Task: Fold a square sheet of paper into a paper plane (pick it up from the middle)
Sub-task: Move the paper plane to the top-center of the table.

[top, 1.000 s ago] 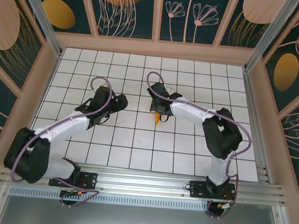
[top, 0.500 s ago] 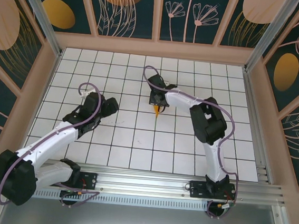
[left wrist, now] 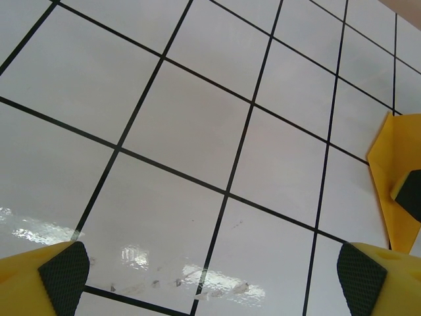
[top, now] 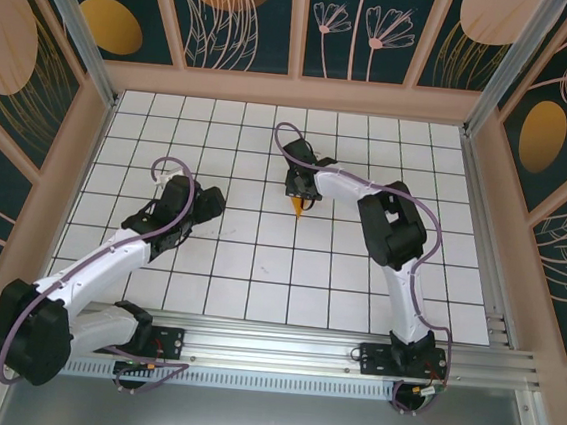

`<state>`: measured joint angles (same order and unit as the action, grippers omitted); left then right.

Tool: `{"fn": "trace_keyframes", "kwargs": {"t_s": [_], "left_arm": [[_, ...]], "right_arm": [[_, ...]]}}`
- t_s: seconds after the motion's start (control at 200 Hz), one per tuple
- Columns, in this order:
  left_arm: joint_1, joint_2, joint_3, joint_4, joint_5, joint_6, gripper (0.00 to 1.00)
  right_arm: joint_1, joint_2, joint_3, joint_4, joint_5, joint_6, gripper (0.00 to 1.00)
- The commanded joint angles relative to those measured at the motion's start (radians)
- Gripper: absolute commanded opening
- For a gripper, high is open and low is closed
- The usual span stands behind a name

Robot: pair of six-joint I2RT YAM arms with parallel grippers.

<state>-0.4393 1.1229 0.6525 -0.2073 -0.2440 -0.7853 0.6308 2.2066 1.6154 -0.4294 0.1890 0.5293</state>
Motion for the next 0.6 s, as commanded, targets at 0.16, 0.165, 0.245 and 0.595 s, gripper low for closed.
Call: {"fn": "trace_keyframes", "kwargs": {"t_s": [0.16,0.165,0.245,0.595], "left_arm": [[0.005,0.008,-0.012,-0.003,0.005,0.024,0.99],[0.005,0.008,-0.011,-0.003,0.005,0.024,0.99],[0.005,0.004,-0.006,-0.005,0.005,0.024,0.98],[0.005,-0.02,0.079,-0.027,-0.035,0.034,0.99]], "right_arm": [[0.008,0.044,0.016,-0.027,-0.008,0.017,0.14],[0.008,0.043,0.017,-0.027,-0.007,0.017,0.14],[0.015,0.031,0.054,-0.055,0.01,0.012,0.16],[0.016,-0.213,0.157,-0.155,0.073,0.022,0.58]]}}
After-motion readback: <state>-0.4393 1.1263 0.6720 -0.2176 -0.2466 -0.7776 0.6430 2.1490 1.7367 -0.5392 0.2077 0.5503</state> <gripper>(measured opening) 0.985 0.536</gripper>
